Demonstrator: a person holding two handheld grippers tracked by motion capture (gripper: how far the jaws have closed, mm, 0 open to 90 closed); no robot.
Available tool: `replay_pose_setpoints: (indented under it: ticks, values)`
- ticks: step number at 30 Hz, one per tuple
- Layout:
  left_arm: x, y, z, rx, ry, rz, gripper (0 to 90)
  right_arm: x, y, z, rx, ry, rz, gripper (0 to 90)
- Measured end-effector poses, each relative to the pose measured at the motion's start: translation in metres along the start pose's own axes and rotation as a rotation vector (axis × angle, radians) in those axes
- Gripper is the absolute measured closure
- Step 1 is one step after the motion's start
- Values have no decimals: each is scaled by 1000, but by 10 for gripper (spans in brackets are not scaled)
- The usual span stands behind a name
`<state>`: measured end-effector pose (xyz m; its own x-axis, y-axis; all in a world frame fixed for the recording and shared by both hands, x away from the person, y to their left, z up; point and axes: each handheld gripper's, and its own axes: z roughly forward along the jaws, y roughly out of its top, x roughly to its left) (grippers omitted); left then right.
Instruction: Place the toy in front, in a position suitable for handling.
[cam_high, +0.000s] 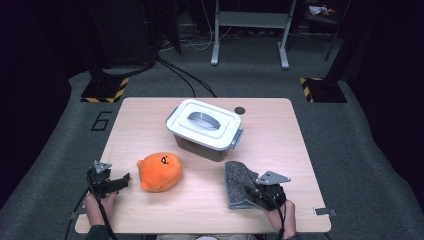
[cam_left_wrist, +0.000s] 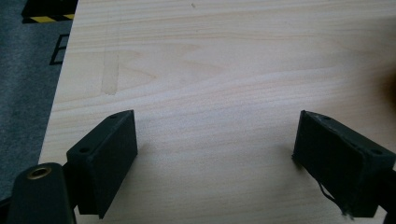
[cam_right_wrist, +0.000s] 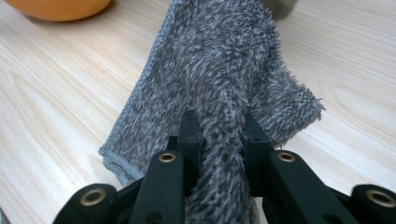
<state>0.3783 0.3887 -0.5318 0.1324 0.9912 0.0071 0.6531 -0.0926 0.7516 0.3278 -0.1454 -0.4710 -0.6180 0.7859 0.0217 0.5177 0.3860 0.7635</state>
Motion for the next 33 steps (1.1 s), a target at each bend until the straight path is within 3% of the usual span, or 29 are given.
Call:
replay_pose_setpoints:
  ticks: [13, 20, 33]
  values:
    - [0, 0, 0, 0, 0, -1, 131, -21, -5, -18, -30, -75, 34, 746]
    - [0, 0, 0, 1, 0, 0, 131, -42, -4, -27, -45, -138, 75, 744]
    - [0, 0, 0, 0, 0, 0, 131, -84, 2, -25, -56, -256, 134, 739]
